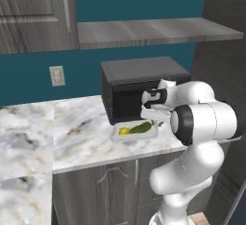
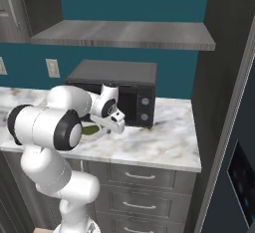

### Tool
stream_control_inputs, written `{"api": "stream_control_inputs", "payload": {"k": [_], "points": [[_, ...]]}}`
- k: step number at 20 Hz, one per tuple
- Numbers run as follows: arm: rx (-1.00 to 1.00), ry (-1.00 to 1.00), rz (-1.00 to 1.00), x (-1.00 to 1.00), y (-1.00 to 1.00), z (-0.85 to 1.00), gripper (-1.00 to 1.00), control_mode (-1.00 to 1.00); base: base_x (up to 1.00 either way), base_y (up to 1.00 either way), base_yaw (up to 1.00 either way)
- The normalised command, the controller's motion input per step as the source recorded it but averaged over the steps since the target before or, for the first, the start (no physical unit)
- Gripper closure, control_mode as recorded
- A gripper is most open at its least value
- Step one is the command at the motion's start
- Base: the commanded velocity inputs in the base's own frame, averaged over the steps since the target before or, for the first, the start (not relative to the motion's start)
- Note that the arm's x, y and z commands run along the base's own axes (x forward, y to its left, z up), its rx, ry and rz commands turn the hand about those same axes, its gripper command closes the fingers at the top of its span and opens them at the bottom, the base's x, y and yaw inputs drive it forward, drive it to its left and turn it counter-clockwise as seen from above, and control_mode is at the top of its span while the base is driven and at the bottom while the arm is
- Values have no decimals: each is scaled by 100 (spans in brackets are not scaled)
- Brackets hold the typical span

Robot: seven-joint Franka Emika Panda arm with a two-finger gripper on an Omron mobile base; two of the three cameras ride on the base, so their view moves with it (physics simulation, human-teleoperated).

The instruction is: Take the lemon and cucumber out of the freezer and place them in the tupperware container on the counter. Then put the tupperware containing the vegetables back in the freezer.

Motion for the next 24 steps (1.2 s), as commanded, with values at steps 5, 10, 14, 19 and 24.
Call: {"api": "stream_control_inputs", "payload": {"k": [5, 10, 14, 19, 24], "points": [[-6, -8, 6, -99, 0, -87, 100, -100, 0, 0, 0], [-2, -20, 1, -64, 0, -24, 100, -100, 0, 0, 0], [0, -8, 0, 4, 0, 0, 100, -100, 0, 0, 0], [0, 0, 0, 28, 0, 4, 100, -100, 0, 0, 0], [0, 0, 0, 0, 0, 47, 100, -100, 0, 0, 0]]}}
